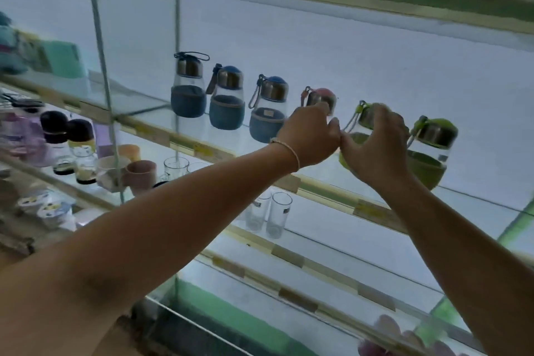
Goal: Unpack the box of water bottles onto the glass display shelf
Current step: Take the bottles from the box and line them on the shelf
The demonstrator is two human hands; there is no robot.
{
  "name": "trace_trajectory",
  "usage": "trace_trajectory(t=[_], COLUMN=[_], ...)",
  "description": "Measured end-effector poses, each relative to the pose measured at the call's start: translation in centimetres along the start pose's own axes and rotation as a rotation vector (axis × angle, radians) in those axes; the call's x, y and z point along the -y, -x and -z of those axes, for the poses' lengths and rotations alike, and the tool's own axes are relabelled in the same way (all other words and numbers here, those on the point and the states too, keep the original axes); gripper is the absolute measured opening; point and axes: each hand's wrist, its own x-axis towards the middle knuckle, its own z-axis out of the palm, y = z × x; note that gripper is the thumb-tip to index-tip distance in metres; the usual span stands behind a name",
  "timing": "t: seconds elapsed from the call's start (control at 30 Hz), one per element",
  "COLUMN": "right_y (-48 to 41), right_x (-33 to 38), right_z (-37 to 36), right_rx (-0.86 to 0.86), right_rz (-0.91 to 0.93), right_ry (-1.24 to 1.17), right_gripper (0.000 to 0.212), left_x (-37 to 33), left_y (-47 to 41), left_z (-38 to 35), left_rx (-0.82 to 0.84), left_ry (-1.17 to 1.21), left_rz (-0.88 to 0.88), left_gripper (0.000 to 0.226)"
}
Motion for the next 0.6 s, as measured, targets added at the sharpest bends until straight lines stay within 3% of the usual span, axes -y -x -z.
trace_trajectory(t=[0.23,0.6], right_y=[3.3,11.3], right_x=[11.7,28.4], right_z=[-6.3,-16.7], right_rx=[0.154,0.462], right_rz=[0.102,0.315], right_ry=[-0.081,-0.265], right_gripper=[0.07,0.069], left_x=[9.8,22.4], left_y=[4.9,16.1], left_z=[10.0,25.4], left_rx=[-0.04,-0.171], left_ry=[-0.128,-0.308], left_rz=[0.14,0.47], left_gripper=[0.014,0.024])
